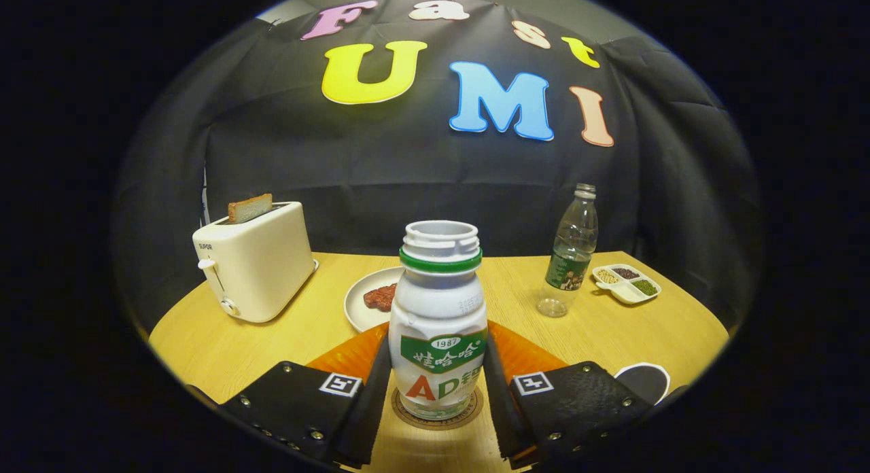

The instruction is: Take the bottle from table, then pour the juice into the cup, finally place the bottle on the coaster

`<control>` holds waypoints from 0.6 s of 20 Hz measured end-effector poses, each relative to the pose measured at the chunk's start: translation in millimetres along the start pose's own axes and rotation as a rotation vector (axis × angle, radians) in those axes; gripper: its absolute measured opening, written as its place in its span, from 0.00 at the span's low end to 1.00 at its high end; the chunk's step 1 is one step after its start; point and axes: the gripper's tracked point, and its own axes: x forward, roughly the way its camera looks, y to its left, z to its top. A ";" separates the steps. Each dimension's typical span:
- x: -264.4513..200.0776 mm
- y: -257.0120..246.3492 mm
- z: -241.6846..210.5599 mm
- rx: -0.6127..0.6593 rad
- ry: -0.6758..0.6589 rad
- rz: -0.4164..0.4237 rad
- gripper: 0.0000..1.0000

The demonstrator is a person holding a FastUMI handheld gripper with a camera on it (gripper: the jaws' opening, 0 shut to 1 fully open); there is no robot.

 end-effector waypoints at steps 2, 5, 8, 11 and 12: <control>-1.2 2.0 -0.4 -0.014 -0.004 -0.007 0.67; 0.0 14.6 -0.1 -0.023 -0.007 0.039 1.00; -7.1 11.9 17.4 -0.062 -0.043 0.036 0.97; -18.9 6.7 49.8 -0.071 -0.089 0.026 0.97; -23.0 3.7 61.5 -0.070 -0.103 0.021 0.97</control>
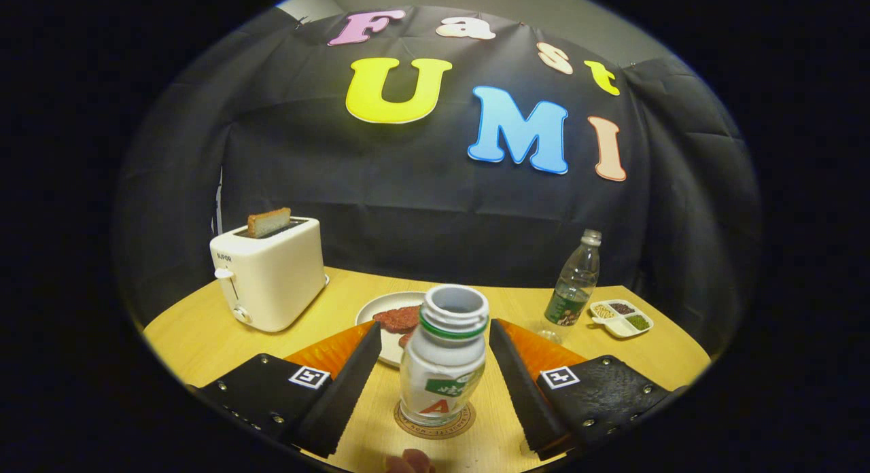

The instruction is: Take the bottle from table, then pour the juice into the cup, finally place the bottle on the coaster

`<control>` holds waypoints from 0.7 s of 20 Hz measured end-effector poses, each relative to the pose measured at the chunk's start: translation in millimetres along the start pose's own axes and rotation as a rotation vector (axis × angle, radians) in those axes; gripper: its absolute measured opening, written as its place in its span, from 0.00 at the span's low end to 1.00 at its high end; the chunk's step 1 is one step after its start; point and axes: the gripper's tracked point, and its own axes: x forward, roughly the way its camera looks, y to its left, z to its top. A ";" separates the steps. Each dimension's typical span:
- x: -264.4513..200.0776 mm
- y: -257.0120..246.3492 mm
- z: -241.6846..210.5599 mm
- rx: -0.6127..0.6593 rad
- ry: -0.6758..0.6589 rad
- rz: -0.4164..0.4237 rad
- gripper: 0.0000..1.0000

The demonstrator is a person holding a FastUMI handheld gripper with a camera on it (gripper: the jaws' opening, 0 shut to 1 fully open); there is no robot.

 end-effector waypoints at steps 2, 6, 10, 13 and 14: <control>-9.0 -4.3 32.5 0.007 -0.036 0.004 0.97; -42.9 -30.3 104.6 0.033 -0.116 -0.015 0.97; -86.6 -58.6 190.0 0.100 -0.187 0.013 0.97; -116.2 -83.9 243.9 0.084 -0.235 0.007 0.97; -122.8 -91.0 255.8 0.081 -0.254 0.000 0.97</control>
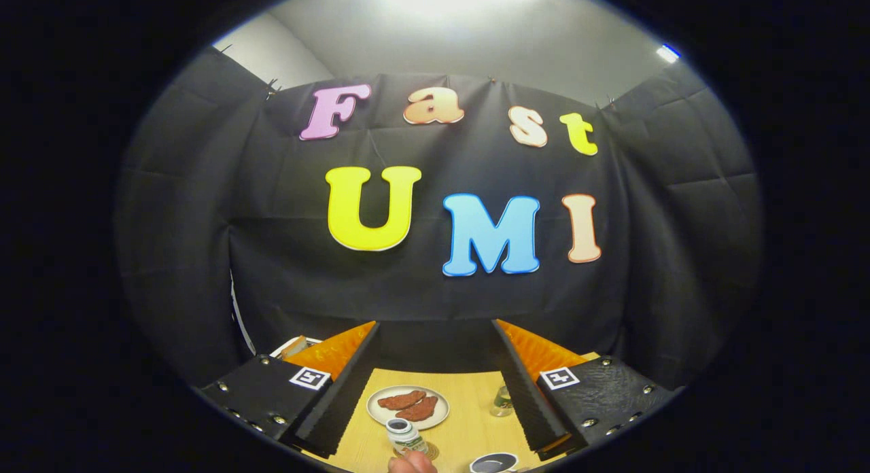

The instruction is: Take the bottle from table, then pour the juice into the cup, finally place the bottle on the coaster

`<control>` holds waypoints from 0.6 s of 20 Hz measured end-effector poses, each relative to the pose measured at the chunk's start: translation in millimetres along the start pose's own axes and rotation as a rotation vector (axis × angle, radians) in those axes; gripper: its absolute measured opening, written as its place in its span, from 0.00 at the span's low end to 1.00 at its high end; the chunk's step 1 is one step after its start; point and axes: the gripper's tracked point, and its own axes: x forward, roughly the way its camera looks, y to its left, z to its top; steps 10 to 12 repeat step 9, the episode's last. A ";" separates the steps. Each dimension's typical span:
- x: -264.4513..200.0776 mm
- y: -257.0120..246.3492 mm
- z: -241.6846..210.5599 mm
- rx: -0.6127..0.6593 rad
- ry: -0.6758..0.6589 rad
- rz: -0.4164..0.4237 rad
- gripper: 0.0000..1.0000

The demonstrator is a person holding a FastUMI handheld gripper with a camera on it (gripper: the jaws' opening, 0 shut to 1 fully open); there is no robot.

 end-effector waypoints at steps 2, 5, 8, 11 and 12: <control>-6.7 -10.7 6.5 0.005 -0.002 -0.005 0.97; -15.6 -22.5 8.3 -0.010 0.017 0.014 0.97; -19.6 -30.6 3.4 0.008 0.031 0.055 0.97; -19.5 -34.2 2.5 0.012 0.036 0.067 0.97; -19.5 -34.2 2.5 0.012 0.036 0.067 0.97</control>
